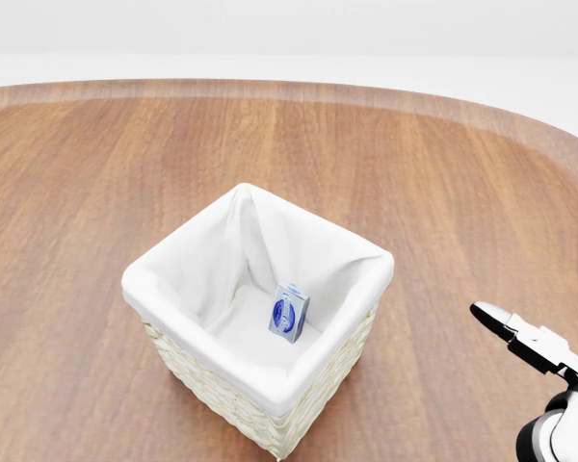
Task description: Pick up the alphabet soup and the cream cheese box, and put them in the basket.
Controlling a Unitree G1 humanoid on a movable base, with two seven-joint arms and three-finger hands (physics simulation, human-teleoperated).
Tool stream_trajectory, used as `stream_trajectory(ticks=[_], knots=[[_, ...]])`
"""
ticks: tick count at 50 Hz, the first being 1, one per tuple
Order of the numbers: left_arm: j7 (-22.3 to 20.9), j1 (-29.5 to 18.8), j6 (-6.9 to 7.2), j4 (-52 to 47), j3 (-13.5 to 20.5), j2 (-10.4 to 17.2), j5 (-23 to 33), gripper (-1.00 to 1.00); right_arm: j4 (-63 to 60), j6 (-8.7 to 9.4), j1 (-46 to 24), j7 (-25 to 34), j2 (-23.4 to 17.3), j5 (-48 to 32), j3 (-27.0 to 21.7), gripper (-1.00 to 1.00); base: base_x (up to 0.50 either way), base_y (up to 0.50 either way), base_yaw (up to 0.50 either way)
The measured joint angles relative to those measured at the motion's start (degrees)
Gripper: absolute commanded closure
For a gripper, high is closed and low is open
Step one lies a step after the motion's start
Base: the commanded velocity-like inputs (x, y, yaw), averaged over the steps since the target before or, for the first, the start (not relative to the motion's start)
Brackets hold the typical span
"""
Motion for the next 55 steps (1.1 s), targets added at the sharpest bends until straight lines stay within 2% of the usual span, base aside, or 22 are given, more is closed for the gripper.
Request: stream_trajectory(ticks=[16, 55], knots=[[2.20, 1.91, 0.00, 1.10, 0.16, -0.43, -1.14, -1.00, -0.02, 0.00, 0.03, 0.00, 0.01, 0.26, -0.03, -1.00, 0.00, 0.00, 0.00], [3.04, 2.06, 0.00, 1.43, 0.33, -0.63, -4.17, -1.00, 3.32, 0.00, 2.18, 0.00, 0.40, -1.54, 0.64, -1.00, 0.00, 0.00, 0.00]])
